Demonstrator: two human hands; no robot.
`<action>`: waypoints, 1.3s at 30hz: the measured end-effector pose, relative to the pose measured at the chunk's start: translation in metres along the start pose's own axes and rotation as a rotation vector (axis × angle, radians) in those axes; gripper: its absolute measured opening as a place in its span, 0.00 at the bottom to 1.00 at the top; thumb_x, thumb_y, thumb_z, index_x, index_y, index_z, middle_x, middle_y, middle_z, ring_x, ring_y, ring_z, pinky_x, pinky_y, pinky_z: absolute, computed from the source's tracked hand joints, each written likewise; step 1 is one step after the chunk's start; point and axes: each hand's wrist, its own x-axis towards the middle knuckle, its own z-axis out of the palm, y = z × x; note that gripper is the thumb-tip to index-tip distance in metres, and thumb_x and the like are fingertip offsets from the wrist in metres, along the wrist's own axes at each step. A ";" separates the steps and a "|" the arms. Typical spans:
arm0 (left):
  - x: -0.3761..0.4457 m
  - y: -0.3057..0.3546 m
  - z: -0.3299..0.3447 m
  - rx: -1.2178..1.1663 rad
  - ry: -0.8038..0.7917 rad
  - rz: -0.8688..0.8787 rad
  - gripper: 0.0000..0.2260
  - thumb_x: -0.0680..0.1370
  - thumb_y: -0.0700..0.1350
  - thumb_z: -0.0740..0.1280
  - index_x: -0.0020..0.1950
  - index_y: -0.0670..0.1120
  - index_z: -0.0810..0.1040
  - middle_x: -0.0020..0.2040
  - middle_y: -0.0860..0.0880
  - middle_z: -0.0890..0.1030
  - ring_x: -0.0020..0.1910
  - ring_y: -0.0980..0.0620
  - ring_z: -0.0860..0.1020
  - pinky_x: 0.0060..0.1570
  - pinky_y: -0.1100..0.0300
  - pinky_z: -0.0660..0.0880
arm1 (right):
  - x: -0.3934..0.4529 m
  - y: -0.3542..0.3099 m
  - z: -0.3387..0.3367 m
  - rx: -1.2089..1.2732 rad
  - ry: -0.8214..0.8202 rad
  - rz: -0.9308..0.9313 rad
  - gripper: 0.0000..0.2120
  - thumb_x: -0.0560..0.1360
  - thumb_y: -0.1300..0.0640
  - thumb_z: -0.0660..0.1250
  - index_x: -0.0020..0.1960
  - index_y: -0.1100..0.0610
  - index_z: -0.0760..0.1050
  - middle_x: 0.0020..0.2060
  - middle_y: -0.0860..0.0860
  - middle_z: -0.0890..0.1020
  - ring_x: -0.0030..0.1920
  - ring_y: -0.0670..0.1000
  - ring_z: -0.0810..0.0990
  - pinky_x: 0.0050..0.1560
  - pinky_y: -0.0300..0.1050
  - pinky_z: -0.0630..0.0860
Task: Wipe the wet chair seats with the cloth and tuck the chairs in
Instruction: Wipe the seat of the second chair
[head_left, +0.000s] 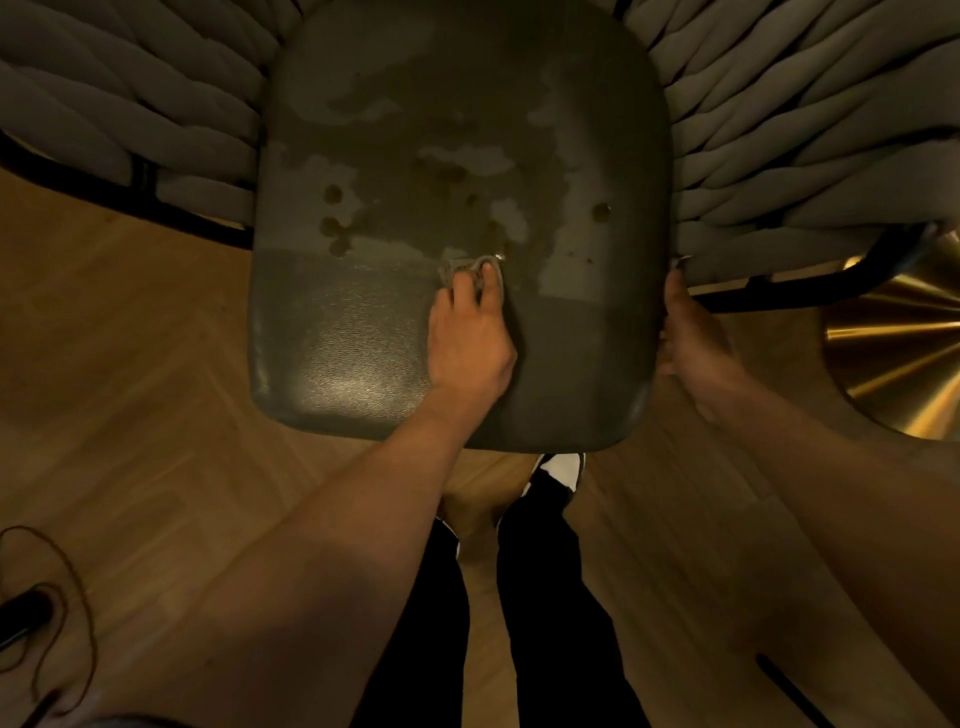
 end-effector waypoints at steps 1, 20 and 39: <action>0.001 0.006 0.001 0.004 0.000 0.007 0.29 0.75 0.42 0.60 0.76 0.41 0.62 0.64 0.39 0.69 0.54 0.41 0.71 0.57 0.50 0.69 | 0.001 0.001 -0.001 0.022 -0.017 0.011 0.60 0.52 0.08 0.42 0.70 0.43 0.74 0.66 0.51 0.80 0.63 0.58 0.79 0.67 0.64 0.73; 0.002 0.135 0.028 0.068 -0.193 0.414 0.29 0.78 0.53 0.62 0.77 0.45 0.62 0.67 0.45 0.69 0.57 0.42 0.70 0.54 0.51 0.67 | -0.025 -0.006 -0.010 0.236 -0.124 0.062 0.31 0.83 0.34 0.44 0.77 0.49 0.68 0.61 0.49 0.78 0.58 0.49 0.78 0.51 0.44 0.77; 0.022 -0.052 -0.016 0.210 -0.089 0.150 0.29 0.77 0.42 0.60 0.79 0.50 0.57 0.66 0.46 0.69 0.52 0.41 0.70 0.51 0.49 0.72 | 0.000 -0.060 0.028 -0.248 0.194 -0.080 0.40 0.77 0.42 0.71 0.80 0.59 0.59 0.77 0.57 0.68 0.76 0.60 0.67 0.72 0.49 0.67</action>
